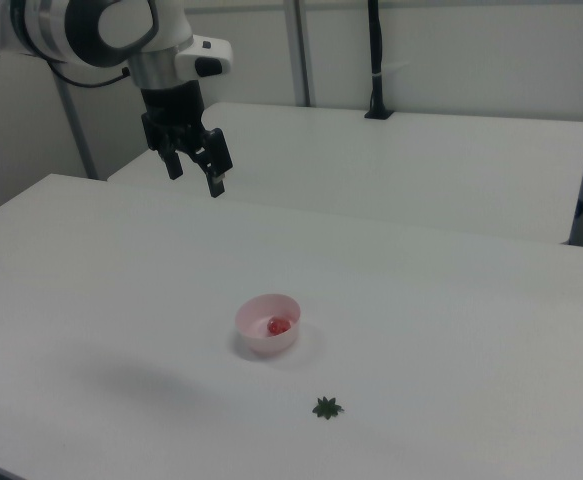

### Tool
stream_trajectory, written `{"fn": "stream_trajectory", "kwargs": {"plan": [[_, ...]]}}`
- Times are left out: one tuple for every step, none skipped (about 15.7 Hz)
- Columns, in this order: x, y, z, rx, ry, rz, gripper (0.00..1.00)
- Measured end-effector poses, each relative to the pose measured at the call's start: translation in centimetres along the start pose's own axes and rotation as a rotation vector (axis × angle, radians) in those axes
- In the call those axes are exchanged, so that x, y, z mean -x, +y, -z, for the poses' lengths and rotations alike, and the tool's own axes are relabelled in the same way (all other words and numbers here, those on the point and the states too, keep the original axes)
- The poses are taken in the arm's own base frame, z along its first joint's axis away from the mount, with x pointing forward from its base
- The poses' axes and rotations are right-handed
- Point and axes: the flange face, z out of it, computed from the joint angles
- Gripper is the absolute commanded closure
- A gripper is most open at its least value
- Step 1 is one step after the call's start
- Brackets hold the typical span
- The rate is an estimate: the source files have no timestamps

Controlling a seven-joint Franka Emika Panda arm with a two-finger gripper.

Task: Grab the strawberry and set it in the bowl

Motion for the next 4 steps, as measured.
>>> {"fn": "stream_trajectory", "kwargs": {"plan": [[-0.03,0.02,0.02,0.0,0.002,0.011,0.0],[-0.04,0.02,0.03,0.0,0.003,0.016,0.0],[-0.09,0.02,0.06,-0.001,0.008,0.019,0.0],[-0.18,-0.01,0.13,-0.001,0.016,0.021,0.0]]}}
